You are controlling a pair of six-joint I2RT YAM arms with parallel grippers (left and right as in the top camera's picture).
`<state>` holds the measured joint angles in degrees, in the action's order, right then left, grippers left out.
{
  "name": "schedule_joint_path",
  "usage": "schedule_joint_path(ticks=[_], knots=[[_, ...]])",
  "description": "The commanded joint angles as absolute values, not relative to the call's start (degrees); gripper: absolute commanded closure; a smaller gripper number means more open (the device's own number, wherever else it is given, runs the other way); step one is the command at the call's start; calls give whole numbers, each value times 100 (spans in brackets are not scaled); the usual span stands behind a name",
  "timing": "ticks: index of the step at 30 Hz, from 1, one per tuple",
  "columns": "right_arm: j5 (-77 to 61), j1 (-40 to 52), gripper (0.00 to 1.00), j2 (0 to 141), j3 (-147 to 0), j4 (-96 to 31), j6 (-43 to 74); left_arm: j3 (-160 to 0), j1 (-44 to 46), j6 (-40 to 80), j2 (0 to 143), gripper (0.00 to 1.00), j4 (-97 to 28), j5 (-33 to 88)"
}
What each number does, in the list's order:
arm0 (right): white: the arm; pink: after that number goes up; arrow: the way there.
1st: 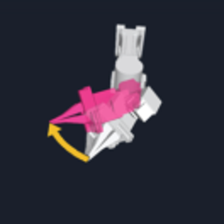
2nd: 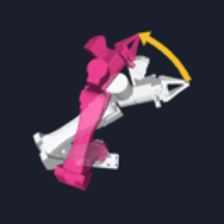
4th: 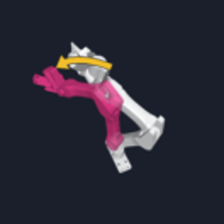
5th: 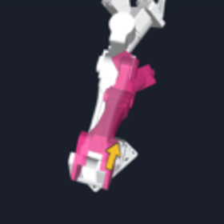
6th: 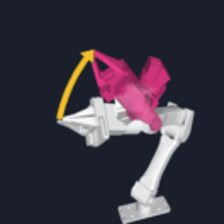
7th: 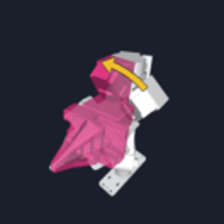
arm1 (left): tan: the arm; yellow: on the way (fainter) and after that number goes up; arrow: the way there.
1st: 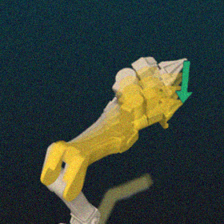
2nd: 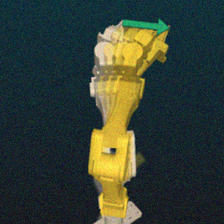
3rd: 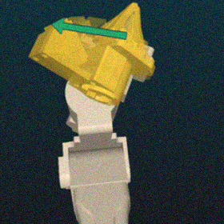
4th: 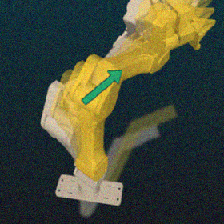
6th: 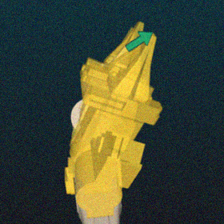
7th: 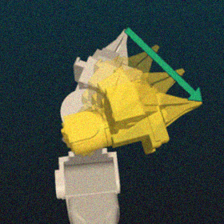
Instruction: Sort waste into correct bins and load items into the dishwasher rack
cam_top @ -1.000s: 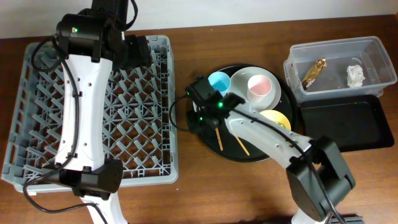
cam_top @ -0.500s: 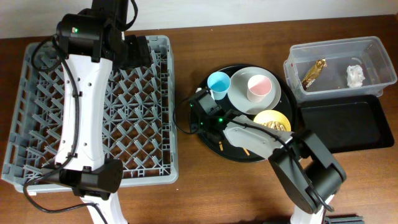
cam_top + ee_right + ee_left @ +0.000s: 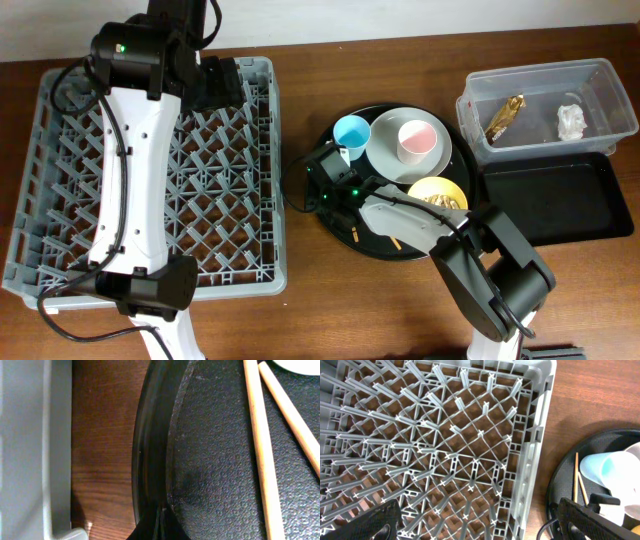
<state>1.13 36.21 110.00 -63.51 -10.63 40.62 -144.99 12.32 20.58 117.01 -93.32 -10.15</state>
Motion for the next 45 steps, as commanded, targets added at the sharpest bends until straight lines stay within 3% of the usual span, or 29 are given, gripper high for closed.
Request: schedule_joint_path(ticks=[1, 6, 17, 29, 45], knots=[[366, 3590, 96, 11050, -6320, -1044, 4657, -14545, 1232, 1986, 11681, 1, -9336, -1096], [198, 3476, 96, 11100, -6346, -895, 4759, -14545, 1229, 1986, 11681, 1, -9336, -1096], [21, 2921, 96, 11098, -8333, -3732, 3695, -14545, 1232, 1986, 11681, 1, -9336, -1096], [-191, 3208, 96, 12204, -8326, -3426, 3675, -14545, 1232, 1986, 11681, 1, -9336, -1096], [-185, 3258, 96, 12175, -8379, -3354, 3610, -14545, 1232, 1986, 11681, 1, -9336, -1096]])
